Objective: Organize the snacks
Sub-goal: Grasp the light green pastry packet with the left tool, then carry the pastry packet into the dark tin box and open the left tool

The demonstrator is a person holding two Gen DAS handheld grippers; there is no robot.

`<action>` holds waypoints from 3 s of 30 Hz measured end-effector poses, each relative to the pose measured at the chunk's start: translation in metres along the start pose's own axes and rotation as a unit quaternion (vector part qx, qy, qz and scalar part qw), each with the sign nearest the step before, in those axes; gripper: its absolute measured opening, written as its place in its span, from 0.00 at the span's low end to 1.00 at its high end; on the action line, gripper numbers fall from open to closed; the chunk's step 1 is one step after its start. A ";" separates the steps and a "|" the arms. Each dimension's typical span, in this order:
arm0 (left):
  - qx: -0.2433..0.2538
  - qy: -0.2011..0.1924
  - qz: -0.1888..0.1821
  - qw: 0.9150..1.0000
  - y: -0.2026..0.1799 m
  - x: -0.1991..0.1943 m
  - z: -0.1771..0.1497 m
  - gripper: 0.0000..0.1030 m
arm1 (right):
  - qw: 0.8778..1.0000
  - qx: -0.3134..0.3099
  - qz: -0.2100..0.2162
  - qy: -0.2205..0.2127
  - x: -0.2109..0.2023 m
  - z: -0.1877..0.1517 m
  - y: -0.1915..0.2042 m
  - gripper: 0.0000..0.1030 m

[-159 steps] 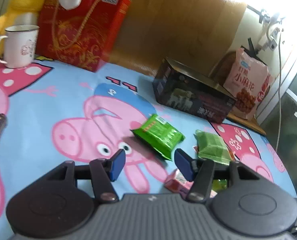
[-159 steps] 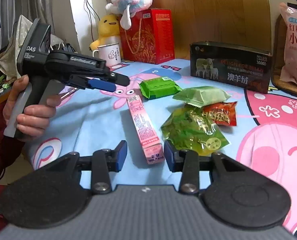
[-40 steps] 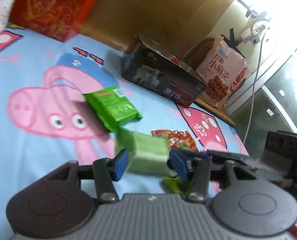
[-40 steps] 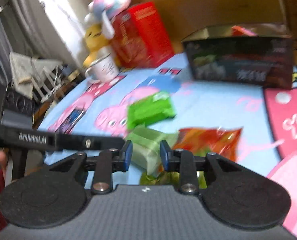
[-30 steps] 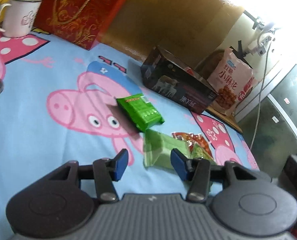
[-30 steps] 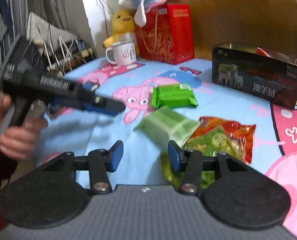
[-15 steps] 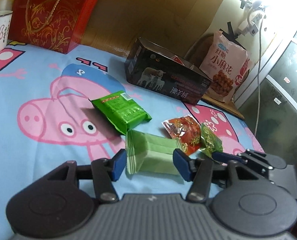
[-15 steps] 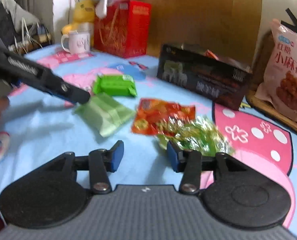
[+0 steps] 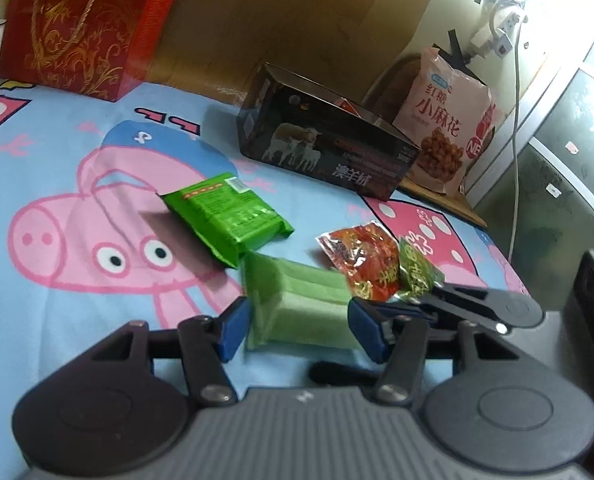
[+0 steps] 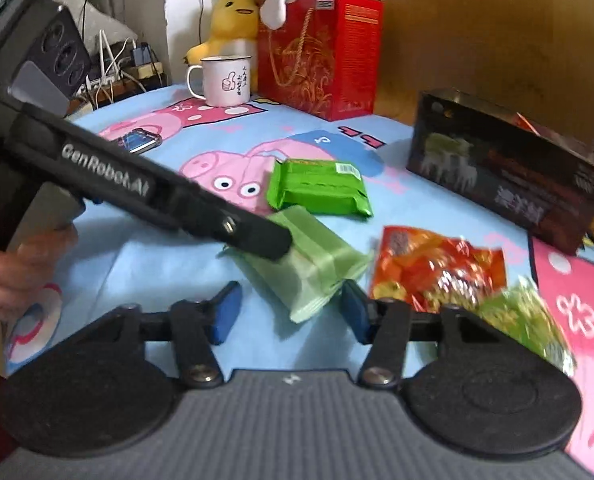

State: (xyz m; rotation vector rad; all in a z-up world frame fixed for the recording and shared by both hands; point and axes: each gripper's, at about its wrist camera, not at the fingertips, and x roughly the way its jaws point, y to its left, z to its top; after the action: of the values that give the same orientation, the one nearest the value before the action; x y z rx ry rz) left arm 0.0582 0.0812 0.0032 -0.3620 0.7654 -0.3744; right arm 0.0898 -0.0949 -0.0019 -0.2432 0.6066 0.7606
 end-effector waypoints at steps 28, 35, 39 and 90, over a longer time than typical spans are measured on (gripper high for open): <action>0.019 0.033 -0.039 0.999 -0.033 -0.011 -0.028 0.60 | 0.999 0.007 -0.046 -0.015 -0.049 -0.046 0.004 0.52; 0.026 0.039 -0.035 0.998 -0.037 -0.006 -0.029 0.60 | 0.998 0.022 -0.050 -0.031 -0.050 -0.051 0.000 0.59; 0.035 0.042 -0.035 0.998 -0.042 -0.003 -0.030 0.61 | 0.998 0.014 -0.044 -0.036 -0.048 -0.050 0.004 0.59; 0.053 -0.065 0.022 0.996 -0.050 0.098 0.187 0.48 | 0.987 0.029 -0.100 -0.122 0.020 0.114 -0.148 0.43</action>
State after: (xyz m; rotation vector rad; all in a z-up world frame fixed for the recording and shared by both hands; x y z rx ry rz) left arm 0.2490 0.0264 0.0917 -0.2664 0.6235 -0.3462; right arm 0.2546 -0.1402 0.0767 -0.1522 0.3651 0.5677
